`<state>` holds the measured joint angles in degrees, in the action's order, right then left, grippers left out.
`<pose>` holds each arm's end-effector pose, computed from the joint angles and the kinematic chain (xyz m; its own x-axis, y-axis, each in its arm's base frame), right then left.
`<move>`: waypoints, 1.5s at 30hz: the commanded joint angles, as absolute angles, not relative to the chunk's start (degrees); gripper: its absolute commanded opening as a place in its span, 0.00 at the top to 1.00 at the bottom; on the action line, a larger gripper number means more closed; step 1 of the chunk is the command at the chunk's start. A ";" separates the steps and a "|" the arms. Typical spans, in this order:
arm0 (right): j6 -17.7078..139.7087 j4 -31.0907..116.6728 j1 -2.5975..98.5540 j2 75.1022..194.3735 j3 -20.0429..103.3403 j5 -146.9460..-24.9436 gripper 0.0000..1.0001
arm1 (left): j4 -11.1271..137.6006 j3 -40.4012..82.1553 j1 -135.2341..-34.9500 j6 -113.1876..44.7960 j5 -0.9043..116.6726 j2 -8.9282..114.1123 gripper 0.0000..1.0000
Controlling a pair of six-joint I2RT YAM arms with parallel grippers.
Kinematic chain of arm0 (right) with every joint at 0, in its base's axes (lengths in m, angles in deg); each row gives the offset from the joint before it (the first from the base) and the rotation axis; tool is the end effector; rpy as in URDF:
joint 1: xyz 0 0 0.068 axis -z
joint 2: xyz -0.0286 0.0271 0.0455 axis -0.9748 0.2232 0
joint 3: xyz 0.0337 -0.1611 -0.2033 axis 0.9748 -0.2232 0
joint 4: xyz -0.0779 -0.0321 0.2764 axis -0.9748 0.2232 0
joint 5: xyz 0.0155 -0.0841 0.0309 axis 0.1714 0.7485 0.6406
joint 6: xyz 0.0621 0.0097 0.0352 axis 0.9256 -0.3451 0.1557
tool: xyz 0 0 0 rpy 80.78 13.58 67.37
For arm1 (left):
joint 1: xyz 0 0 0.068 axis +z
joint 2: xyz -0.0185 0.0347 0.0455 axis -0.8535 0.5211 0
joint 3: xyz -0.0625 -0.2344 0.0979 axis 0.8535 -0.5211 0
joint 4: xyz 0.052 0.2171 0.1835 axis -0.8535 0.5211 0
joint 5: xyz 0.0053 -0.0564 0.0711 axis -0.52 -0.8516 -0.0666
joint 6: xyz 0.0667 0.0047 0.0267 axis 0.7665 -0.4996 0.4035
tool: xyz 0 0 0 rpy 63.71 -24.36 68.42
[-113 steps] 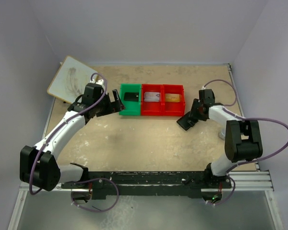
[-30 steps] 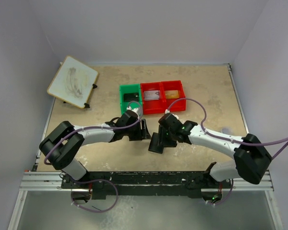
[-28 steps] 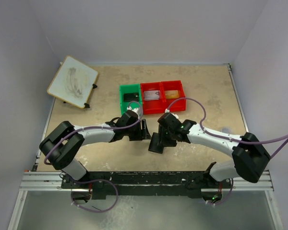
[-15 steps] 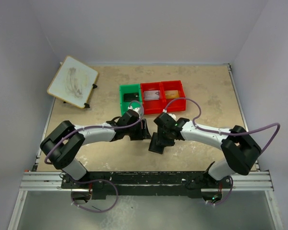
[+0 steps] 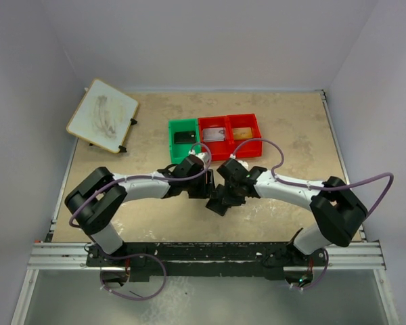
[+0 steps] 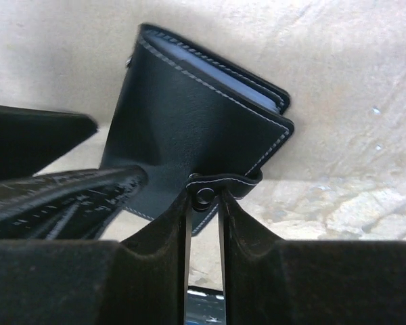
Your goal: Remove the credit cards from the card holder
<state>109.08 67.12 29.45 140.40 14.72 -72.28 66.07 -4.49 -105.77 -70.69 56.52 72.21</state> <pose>0.2196 0.2317 0.1251 -0.9201 0.1984 -0.3378 0.0867 0.9441 0.3181 0.2351 -0.2685 0.1004 -0.9361 -0.0691 -0.3450 0.1517 0.8055 -0.5729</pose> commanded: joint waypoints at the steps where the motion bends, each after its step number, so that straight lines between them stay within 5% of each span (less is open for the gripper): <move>1: 108.72 60.76 30.57 141.03 11.84 -75.28 0.79 | 67.90 -2.43 -107.38 -67.08 58.36 73.43 0.48; 10: 108.91 56.94 34.42 135.47 7.20 -77.74 0.72 | 80.51 1.81 -109.83 -62.67 71.93 76.44 0.50; 23: 113.40 62.89 37.44 131.62 5.37 -72.24 0.57 | 80.26 2.02 -109.83 -62.09 71.00 76.43 0.52; 45: 112.99 51.37 43.30 127.89 -1.42 -85.78 0.62 | 79.62 2.58 -109.81 -62.64 69.49 75.74 0.52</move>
